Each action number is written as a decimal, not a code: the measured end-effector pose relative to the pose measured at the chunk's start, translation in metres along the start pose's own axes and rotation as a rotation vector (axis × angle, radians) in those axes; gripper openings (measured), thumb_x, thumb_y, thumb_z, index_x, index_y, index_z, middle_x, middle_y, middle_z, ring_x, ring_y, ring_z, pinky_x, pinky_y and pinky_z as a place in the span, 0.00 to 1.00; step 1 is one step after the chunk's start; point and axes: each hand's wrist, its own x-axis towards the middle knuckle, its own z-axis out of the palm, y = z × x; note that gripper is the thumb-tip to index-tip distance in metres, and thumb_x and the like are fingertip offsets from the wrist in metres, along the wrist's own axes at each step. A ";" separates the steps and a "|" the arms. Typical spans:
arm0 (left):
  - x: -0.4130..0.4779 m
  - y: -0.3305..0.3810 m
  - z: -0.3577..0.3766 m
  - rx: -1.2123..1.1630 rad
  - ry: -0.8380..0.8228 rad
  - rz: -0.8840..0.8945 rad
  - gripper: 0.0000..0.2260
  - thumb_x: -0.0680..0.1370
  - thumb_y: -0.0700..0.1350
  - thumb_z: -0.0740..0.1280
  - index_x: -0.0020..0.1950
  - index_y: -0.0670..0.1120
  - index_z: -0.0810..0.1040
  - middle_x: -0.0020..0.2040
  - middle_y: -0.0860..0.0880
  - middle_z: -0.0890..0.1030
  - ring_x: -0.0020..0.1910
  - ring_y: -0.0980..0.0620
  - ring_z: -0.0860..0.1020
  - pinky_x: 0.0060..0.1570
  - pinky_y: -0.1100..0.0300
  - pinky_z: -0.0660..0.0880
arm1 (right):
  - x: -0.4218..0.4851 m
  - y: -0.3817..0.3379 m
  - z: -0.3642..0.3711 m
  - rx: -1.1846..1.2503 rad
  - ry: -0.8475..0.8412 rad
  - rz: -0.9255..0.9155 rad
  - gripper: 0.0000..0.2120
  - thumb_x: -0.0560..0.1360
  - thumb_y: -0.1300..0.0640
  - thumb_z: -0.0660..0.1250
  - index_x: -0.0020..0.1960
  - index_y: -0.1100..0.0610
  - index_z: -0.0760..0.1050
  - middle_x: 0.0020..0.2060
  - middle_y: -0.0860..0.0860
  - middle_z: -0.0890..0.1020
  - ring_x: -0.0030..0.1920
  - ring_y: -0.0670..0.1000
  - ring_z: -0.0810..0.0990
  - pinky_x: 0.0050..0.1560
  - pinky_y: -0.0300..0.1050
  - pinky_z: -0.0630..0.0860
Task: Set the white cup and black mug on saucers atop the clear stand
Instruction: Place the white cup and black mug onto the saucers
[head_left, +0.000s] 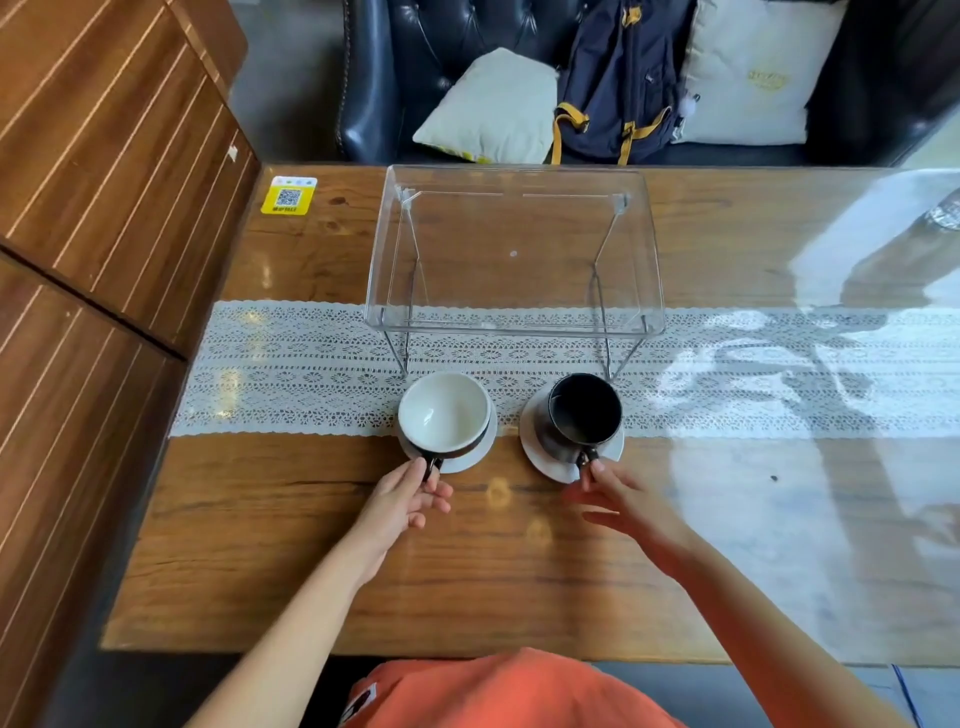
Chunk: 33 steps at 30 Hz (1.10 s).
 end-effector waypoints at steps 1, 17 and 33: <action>0.001 0.000 0.000 -0.002 0.001 -0.007 0.15 0.81 0.53 0.54 0.39 0.46 0.70 0.41 0.49 0.81 0.37 0.55 0.79 0.32 0.63 0.65 | 0.000 0.000 -0.001 -0.011 -0.024 0.014 0.16 0.77 0.42 0.57 0.37 0.49 0.74 0.43 0.51 0.78 0.49 0.46 0.80 0.44 0.37 0.78; 0.000 -0.001 0.004 0.059 0.016 -0.064 0.14 0.81 0.50 0.54 0.48 0.44 0.75 0.52 0.45 0.83 0.41 0.51 0.78 0.38 0.61 0.68 | 0.001 -0.011 -0.018 -0.072 -0.205 0.162 0.21 0.73 0.40 0.60 0.52 0.55 0.81 0.56 0.50 0.84 0.56 0.51 0.83 0.53 0.42 0.76; -0.017 0.004 0.062 0.207 -0.236 -0.134 0.14 0.80 0.55 0.55 0.65 0.57 0.68 0.63 0.54 0.74 0.58 0.57 0.77 0.56 0.60 0.74 | 0.007 -0.031 -0.050 -0.134 0.269 -0.102 0.18 0.79 0.45 0.58 0.68 0.45 0.70 0.64 0.47 0.72 0.61 0.48 0.74 0.49 0.43 0.74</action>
